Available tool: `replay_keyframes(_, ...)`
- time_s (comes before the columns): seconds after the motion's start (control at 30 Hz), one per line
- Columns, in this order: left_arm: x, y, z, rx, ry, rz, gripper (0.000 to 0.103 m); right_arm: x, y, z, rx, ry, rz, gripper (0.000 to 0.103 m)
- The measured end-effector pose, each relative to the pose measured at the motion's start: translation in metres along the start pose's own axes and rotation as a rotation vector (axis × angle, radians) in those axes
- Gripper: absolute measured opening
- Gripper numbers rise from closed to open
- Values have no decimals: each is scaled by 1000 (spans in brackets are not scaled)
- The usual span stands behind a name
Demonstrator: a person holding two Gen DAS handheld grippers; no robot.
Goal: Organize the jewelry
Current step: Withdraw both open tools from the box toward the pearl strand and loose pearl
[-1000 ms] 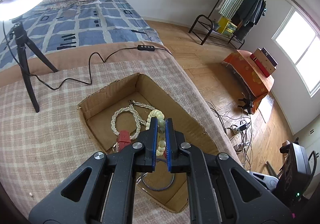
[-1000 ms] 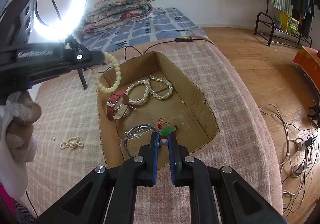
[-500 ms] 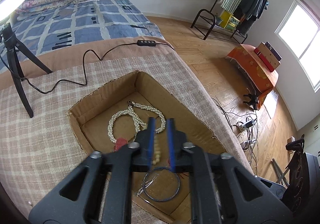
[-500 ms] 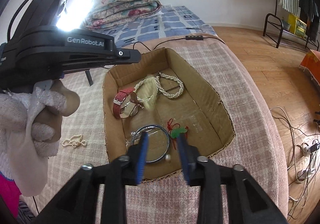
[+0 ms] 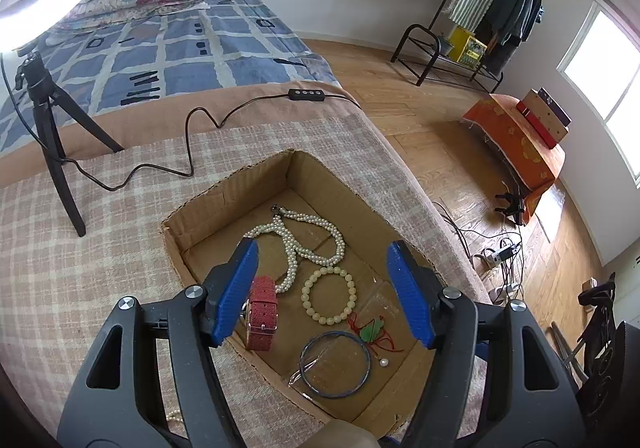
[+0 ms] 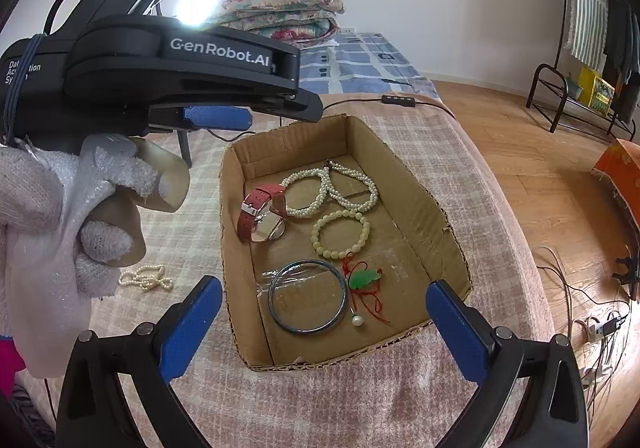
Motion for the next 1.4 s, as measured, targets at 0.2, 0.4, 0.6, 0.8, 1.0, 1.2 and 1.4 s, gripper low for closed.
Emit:
replay_keyframes(0.2, -18, 1, 4, 0, -12, -12, 69, -8, -2, -4, 34, 6, -11, 103)
replay_keyframes(0.4, -56, 1, 17, 8, -33, -34, 69, -24, -6, -3, 63, 7, -41, 103)
replay_keyframes(0.6, -112, 3, 44, 1, -70, -88, 69, -43, -13, 10, 64, -6, -85, 103)
replay_keyframes(0.8, -162, 15, 77, -32, -101, -122, 69, -61, -19, 33, 74, -42, -153, 103)
replay_keyframes(1.0, -202, 41, 115, -73, -130, -137, 69, -77, -20, 61, 75, -124, -207, 103)
replay_keyframes(1.2, -218, 78, 151, -100, -160, -109, 69, -75, -15, 97, -9, -175, -203, 103)
replay_keyframes(1.4, -209, 117, 183, -127, -181, -40, 69, -57, 5, 139, -180, -227, -131, 94)
Point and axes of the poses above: each gripper's, at about its wrist camera, not at the fingertips, and x roughly the way its jaws point, z to its left, y to its underside, the point moved 6 cm from there along x, roughly the way its jaws point, and after that the axes turned 9 degrees about y, right-handed, at the moved point
